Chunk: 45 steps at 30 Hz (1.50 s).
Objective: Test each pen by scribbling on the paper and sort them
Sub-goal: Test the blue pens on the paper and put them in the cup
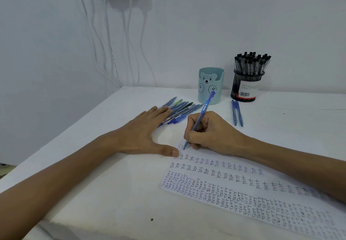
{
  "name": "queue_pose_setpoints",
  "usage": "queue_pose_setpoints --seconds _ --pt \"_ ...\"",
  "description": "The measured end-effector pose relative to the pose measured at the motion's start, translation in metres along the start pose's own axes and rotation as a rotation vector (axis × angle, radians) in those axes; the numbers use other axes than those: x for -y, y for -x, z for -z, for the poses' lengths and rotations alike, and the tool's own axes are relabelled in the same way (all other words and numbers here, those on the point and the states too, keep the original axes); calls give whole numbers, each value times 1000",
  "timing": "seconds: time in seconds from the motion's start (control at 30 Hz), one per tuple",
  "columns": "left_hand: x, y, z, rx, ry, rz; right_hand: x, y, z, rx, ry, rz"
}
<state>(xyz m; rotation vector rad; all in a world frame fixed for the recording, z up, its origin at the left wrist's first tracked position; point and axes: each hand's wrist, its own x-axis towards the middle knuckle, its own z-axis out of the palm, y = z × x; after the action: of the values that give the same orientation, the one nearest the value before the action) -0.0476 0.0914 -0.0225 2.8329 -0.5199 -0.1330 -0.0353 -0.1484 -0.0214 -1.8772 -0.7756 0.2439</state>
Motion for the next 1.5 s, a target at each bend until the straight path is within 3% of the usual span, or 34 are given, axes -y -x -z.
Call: queue_pose_setpoints --seconds 1.37,1.5 --pt "0 0 0 3 -21 2 3 -1 -2 -81 64 -40" --pt "-2 1 1 -4 -6 -10 5 -6 2 -198 -187 -168"
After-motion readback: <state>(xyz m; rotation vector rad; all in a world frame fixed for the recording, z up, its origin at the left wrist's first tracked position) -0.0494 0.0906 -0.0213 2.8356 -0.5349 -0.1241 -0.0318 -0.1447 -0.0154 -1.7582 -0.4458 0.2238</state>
